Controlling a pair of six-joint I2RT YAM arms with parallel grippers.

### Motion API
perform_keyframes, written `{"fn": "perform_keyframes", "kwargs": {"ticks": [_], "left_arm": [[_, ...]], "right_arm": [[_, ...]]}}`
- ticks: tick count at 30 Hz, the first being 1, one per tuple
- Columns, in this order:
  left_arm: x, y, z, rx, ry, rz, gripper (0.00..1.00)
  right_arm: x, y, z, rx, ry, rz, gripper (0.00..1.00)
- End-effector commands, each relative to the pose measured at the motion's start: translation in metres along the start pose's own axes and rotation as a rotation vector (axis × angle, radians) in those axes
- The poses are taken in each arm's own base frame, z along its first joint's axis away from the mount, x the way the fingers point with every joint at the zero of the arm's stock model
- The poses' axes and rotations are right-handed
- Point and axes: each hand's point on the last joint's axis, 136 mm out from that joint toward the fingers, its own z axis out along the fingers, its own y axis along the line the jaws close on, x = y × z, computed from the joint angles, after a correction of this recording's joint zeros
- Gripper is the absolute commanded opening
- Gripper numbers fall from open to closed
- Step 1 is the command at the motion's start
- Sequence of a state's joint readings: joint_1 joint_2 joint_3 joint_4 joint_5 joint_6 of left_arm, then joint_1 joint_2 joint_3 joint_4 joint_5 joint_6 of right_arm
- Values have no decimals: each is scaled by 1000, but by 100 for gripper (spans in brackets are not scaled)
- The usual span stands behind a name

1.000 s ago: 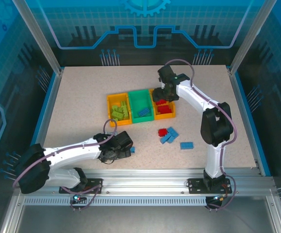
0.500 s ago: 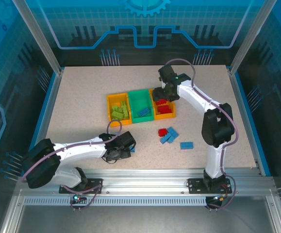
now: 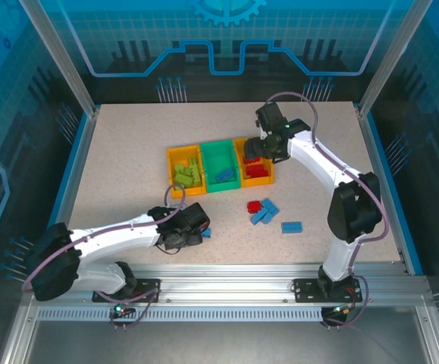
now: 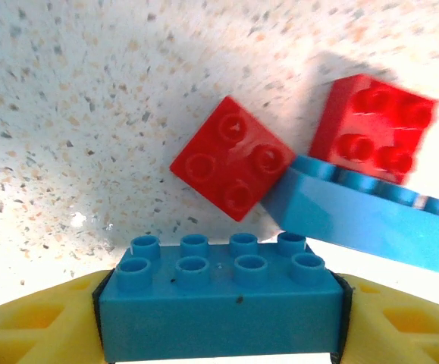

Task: Sort the legos into containers by color

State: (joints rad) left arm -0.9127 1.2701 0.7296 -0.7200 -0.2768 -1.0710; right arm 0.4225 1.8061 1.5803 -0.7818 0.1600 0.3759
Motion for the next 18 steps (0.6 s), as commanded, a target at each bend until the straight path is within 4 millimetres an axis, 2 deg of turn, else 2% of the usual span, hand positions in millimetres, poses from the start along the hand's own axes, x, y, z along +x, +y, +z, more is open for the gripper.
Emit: {"fn": "perform_keyframes", "kwargs": {"ticks": [1, 5, 8, 12, 14, 18], "left_arm": [[-20, -9, -33, 30, -73, 43, 52], [-42, -27, -57, 61, -141, 89, 53], [-67, -48, -67, 95, -181, 120, 54], [-108, -87, -70, 179, -194, 151, 54], [-131, -99, -72, 175, -215, 180, 55], [-172, -126, -62, 220, -206, 208, 55]], "right_arm": [[11, -17, -6, 30, -6, 16, 81], [34, -26, -2, 32, 21, 16, 81], [54, -31, 4, 40, 55, 21, 81], [81, -31, 13, 14, 106, 40, 80], [94, -26, 13, -16, 124, 45, 80], [117, -11, 10, -47, 129, 25, 79]]}}
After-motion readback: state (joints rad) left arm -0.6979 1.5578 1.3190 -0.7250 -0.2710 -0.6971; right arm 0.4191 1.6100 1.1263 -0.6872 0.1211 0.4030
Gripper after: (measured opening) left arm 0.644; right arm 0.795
